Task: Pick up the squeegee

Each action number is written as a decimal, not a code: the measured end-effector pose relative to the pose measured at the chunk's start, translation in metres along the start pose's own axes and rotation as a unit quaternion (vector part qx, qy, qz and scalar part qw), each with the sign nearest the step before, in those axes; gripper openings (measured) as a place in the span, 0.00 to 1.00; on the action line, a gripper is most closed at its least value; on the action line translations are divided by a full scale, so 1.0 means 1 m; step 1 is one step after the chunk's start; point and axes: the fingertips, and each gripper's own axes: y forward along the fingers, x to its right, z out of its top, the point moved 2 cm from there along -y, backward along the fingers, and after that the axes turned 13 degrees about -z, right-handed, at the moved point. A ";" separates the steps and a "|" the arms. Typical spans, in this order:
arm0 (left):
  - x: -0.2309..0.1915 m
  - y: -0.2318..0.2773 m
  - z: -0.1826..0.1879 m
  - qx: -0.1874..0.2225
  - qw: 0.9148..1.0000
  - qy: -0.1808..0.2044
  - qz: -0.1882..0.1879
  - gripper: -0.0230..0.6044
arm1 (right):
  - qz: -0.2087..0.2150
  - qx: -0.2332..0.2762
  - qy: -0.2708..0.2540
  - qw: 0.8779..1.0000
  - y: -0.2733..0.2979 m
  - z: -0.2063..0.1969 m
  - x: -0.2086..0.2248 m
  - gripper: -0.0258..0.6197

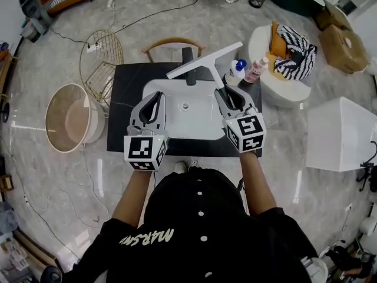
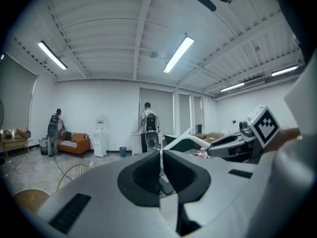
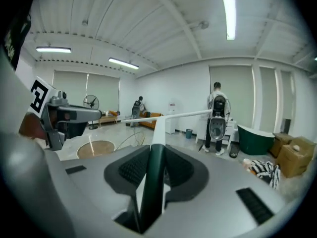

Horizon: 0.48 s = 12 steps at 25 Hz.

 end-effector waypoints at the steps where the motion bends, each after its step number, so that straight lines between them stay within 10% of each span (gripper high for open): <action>1: -0.001 0.001 0.006 0.005 1.000 0.005 0.000 0.07 | -0.005 0.017 0.002 1.000 -0.002 0.010 0.002 0.18; 12: 0.002 0.006 0.068 0.052 0.998 0.047 -0.003 0.07 | -0.057 0.139 0.035 0.988 -0.034 0.089 0.020 0.18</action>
